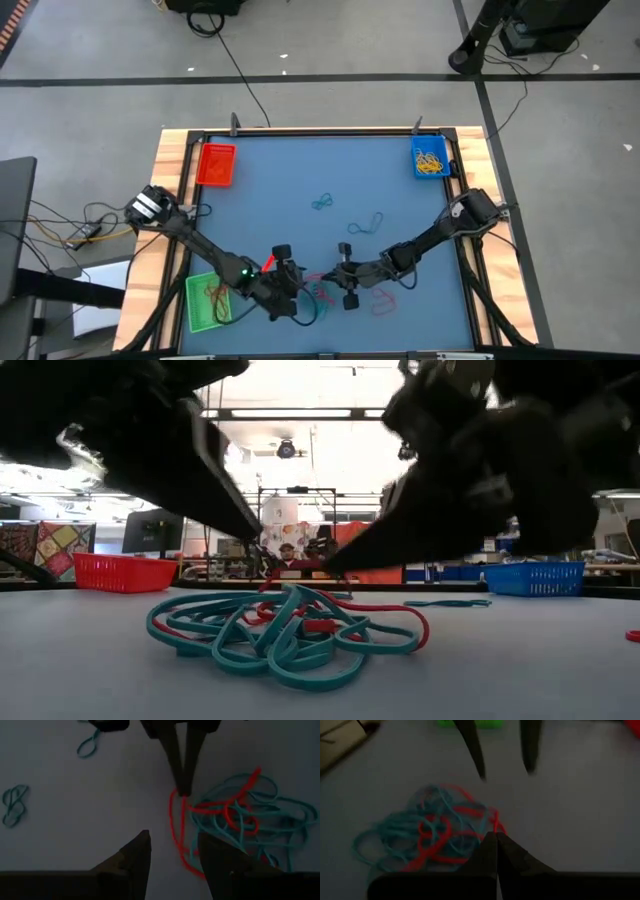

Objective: Sort rubber bands into baskets
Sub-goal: Put the red rubber band into the green basket

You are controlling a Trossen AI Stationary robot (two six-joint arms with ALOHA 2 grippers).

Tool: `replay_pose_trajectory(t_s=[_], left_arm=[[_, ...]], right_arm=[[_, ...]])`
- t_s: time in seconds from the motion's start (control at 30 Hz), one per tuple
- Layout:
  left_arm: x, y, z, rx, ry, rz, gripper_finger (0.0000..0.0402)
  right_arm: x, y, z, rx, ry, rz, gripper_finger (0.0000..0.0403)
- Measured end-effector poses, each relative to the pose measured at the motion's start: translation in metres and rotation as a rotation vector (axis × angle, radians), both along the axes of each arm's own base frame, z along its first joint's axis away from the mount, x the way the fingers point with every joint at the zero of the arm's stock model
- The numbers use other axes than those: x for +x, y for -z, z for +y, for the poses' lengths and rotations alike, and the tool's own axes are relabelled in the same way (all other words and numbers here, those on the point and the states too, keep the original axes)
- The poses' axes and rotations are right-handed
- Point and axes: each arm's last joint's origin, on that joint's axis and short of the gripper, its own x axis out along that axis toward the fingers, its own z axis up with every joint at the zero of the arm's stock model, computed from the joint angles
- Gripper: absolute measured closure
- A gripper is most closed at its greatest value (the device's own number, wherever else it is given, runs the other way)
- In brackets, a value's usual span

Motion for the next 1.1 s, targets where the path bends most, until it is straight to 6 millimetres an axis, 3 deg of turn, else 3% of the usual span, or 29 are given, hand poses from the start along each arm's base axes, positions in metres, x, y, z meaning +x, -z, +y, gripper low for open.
replay_pose_trajectory(t_s=[0.4, 0.63, 0.77, 0.93, 1.1], left_arm=[[0.014, -0.005, 0.006, -0.029, 0.07, -0.041, 0.0236], [0.015, -0.006, 0.005, -0.041, 0.093, -0.056, 0.0244], [0.017, -0.007, 0.006, -0.046, 0.086, -0.068, 0.0288], [0.019, -0.006, 0.011, -0.041, 0.07, -0.061, 0.0382], [0.016, -0.01, 0.012, -0.036, 0.066, -0.052, 0.0393]], right_arm=[[-0.011, -0.047, 0.007, -0.08, 0.03, -0.095, 0.04], [-0.014, -0.061, 0.005, -0.119, 0.05, -0.113, 0.04], [-0.015, -0.065, 0.005, -0.124, 0.051, -0.124, 0.04], [-0.015, -0.066, 0.005, -0.14, 0.051, -0.128, 0.04], [-0.015, -0.066, 0.004, -0.181, 0.077, -0.132, 0.039]])
